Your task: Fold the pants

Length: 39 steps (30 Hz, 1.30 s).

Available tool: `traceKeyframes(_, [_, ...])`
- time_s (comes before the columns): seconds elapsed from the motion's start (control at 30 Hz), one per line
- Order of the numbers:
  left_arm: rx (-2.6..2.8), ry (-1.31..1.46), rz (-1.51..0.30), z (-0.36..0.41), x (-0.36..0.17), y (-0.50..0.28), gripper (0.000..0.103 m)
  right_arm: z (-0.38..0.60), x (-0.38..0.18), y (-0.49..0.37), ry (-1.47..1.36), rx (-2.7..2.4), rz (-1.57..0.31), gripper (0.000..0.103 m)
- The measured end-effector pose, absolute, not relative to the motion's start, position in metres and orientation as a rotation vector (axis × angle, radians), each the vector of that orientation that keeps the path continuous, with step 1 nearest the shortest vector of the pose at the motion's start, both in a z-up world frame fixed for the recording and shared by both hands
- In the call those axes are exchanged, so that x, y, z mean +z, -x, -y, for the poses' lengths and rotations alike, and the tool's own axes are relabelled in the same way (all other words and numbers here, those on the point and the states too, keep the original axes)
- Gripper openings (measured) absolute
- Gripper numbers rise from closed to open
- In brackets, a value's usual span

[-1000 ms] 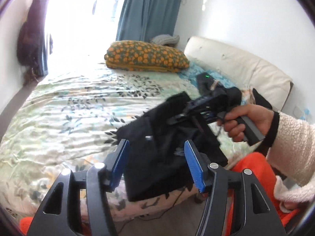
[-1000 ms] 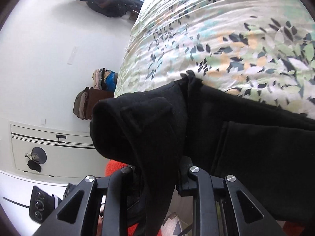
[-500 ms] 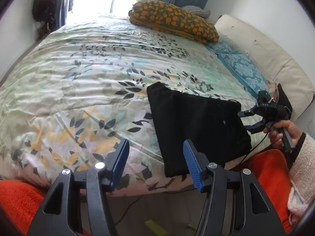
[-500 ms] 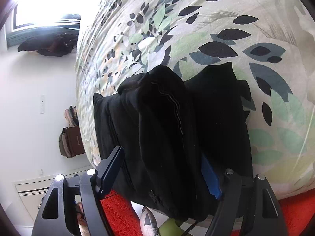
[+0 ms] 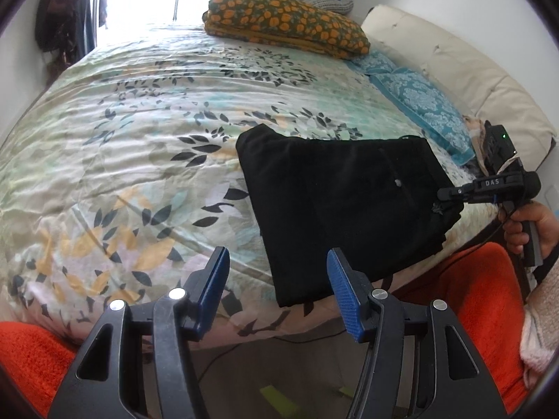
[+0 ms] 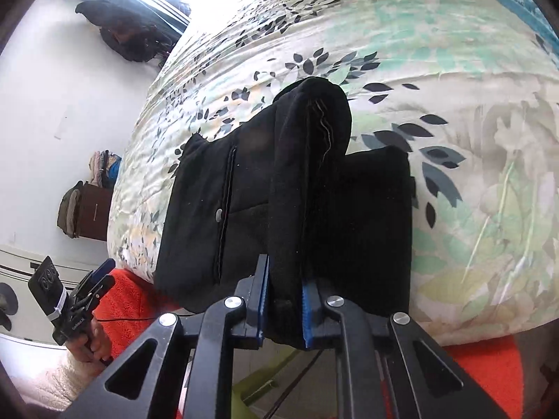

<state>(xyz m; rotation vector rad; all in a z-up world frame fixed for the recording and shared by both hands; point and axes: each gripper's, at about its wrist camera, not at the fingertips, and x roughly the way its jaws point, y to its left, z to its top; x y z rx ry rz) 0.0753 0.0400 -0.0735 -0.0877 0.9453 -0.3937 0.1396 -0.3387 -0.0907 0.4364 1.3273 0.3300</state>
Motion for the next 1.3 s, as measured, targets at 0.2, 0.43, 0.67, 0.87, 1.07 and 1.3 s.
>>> traceKeyframes(0.2, [-0.412,0.052,-0.976,-0.024,-0.084,-0.082,0.061,0.371,-0.145,-0.120,-0.466,0.189,-1.374,0.024])
traceKeyframes(0.43, [-0.475,-0.087,-0.900,0.030,-0.078,-0.092,0.068,0.367,-0.085,-0.103,-0.336,0.103,-1.145,0.047])
traceKeyframes(0.67, [-0.494,-0.279,-0.900,0.095,-0.121,-0.099,0.068,0.301,-0.058,-0.126,-0.229,0.305,-0.926,0.052])
traceKeyframes(0.87, [-0.464,-0.333,-0.931,0.103,-0.148,-0.098,0.071,0.342,-0.150,-0.165,-0.433,0.166,-1.086,0.016])
traceKeyframes(1.07, [-0.446,-0.224,-0.936,0.091,-0.120,-0.097,0.071,0.338,-0.109,-0.138,-0.333,0.147,-1.001,0.031])
traceKeyframes(1.3, [-0.380,-0.250,-0.970,0.092,-0.129,-0.100,0.077,0.297,-0.084,-0.070,-0.183,0.080,-0.945,0.058])
